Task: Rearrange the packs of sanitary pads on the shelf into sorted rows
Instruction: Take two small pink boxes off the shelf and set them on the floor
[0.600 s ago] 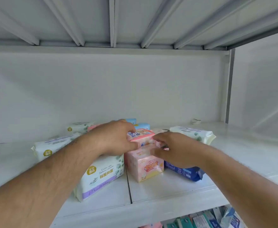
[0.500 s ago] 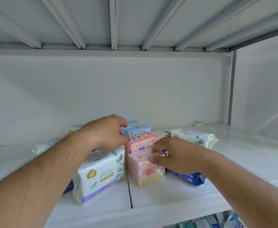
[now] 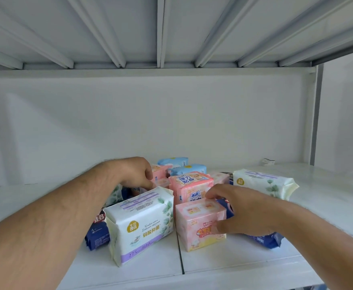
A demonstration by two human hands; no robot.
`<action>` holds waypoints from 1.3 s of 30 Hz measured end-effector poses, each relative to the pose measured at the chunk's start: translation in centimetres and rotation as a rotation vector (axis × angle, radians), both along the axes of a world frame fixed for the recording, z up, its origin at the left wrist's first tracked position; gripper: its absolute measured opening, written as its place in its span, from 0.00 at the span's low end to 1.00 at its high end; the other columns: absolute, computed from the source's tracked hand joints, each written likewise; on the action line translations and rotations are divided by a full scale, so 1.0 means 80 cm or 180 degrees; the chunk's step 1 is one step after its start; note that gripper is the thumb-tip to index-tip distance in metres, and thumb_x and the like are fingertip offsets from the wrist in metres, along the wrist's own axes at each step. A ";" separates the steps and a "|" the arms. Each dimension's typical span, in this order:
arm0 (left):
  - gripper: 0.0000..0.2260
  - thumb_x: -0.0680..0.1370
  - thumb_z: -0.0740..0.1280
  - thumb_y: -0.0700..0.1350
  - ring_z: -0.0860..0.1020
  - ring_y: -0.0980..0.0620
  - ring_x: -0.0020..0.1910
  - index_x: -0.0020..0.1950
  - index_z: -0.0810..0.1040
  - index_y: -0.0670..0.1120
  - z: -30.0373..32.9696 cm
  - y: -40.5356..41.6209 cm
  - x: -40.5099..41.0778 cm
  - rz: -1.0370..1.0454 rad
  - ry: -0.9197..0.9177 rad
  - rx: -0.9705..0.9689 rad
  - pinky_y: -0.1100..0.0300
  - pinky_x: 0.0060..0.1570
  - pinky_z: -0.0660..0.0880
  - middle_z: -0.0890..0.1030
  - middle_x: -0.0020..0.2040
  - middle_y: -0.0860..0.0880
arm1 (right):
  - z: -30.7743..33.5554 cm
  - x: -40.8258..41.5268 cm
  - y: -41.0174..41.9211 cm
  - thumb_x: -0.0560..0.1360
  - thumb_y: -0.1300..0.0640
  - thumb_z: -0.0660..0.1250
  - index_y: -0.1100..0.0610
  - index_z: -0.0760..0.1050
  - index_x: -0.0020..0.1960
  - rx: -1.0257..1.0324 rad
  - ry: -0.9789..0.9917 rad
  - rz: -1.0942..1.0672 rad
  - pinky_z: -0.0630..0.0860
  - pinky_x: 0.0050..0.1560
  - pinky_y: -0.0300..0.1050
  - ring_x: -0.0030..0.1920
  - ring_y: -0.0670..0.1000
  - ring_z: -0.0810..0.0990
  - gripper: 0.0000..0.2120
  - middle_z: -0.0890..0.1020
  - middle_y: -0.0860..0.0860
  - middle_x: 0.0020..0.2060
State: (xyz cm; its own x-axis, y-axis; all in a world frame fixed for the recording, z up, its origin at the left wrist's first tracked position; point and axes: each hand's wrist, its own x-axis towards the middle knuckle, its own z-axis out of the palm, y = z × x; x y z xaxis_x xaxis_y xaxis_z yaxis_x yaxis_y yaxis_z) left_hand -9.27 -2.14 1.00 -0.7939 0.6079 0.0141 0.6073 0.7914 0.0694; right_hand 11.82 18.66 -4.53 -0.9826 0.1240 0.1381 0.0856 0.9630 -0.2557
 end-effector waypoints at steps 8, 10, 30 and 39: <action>0.15 0.71 0.76 0.54 0.82 0.53 0.47 0.52 0.81 0.49 -0.011 0.009 -0.018 0.0064 -0.0524 0.0255 0.60 0.45 0.81 0.83 0.49 0.51 | 0.000 -0.001 0.003 0.70 0.37 0.70 0.31 0.62 0.69 0.0002 -0.0112 -0.0034 0.75 0.58 0.43 0.56 0.43 0.75 0.31 0.72 0.36 0.62; 0.15 0.71 0.76 0.53 0.83 0.53 0.46 0.52 0.81 0.47 -0.008 0.008 -0.016 0.0042 -0.0597 0.0391 0.61 0.43 0.81 0.84 0.47 0.50 | -0.002 -0.002 0.006 0.70 0.39 0.72 0.33 0.64 0.69 -0.0080 -0.0020 -0.0004 0.74 0.60 0.42 0.57 0.41 0.75 0.31 0.73 0.35 0.62; 0.19 0.69 0.76 0.41 0.82 0.55 0.51 0.59 0.80 0.49 0.072 -0.085 0.184 -0.0414 0.0254 0.2137 0.57 0.59 0.76 0.83 0.51 0.55 | 0.020 0.143 -0.040 0.68 0.55 0.80 0.47 0.73 0.66 -0.1511 0.1229 0.0211 0.79 0.50 0.33 0.52 0.38 0.81 0.30 0.80 0.41 0.54; 0.16 0.71 0.73 0.35 0.80 0.69 0.45 0.51 0.79 0.56 0.032 -0.098 0.295 -0.0893 -0.0128 0.1901 0.79 0.38 0.71 0.83 0.47 0.61 | -0.010 0.267 -0.076 0.65 0.55 0.82 0.44 0.75 0.62 -0.1354 0.1038 0.0031 0.78 0.56 0.34 0.52 0.37 0.81 0.29 0.81 0.40 0.52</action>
